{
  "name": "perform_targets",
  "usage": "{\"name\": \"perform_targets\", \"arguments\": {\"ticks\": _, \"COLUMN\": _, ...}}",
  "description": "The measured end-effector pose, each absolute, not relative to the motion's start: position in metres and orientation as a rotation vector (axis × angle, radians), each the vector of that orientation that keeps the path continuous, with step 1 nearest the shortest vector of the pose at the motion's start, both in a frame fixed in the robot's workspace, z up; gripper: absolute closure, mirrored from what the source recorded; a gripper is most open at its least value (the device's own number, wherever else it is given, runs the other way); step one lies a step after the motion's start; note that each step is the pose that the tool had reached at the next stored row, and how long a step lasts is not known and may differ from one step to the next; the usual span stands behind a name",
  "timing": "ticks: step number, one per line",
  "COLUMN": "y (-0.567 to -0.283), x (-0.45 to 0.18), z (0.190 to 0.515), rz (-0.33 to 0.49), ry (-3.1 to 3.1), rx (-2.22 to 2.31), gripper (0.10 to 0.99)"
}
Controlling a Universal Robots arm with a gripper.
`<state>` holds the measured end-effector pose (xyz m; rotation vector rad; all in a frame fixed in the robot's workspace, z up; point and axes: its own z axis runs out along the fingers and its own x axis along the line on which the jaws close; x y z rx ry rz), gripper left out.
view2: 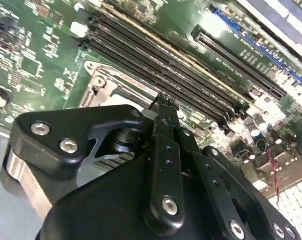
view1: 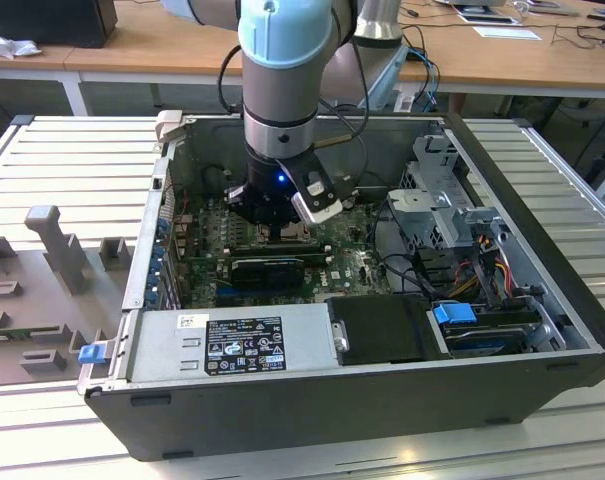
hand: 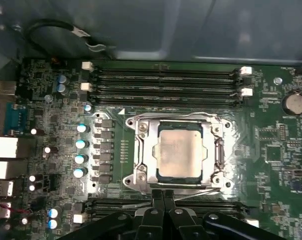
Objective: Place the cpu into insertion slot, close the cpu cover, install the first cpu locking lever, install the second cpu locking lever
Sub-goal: 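Install the second cpu locking lever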
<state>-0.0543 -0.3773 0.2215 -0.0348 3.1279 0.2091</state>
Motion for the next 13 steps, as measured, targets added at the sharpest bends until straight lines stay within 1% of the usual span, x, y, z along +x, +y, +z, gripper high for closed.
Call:
{"name": "perform_targets", "arguments": {"ticks": 3, "y": -0.38, "x": -0.061, "z": 0.221, "rz": 0.223, "ry": 3.127, "rx": -0.036, "gripper": 0.98}}
{"name": "perform_targets", "arguments": {"ticks": 6, "y": -0.384, "x": -0.068, "z": 0.22, "rz": 0.258, "ry": 3.124, "rx": -0.036, "gripper": 0.98}}
{"name": "perform_targets", "arguments": {"ticks": 7, "y": -0.389, "x": -0.07, "z": 0.219, "rz": 0.289, "ry": 3.121, "rx": -0.036, "gripper": 0.98}}
{"name": "perform_targets", "arguments": {"ticks": 10, "y": -0.394, "x": -0.071, "z": 0.217, "rz": 0.339, "ry": 3.116, "rx": -0.042, "gripper": 0.98}}
{"name": "perform_targets", "arguments": {"ticks": 13, "y": -0.4, "x": -0.074, "z": 0.213, "rz": 0.408, "ry": 3.107, "rx": -0.046, "gripper": 0.98}}
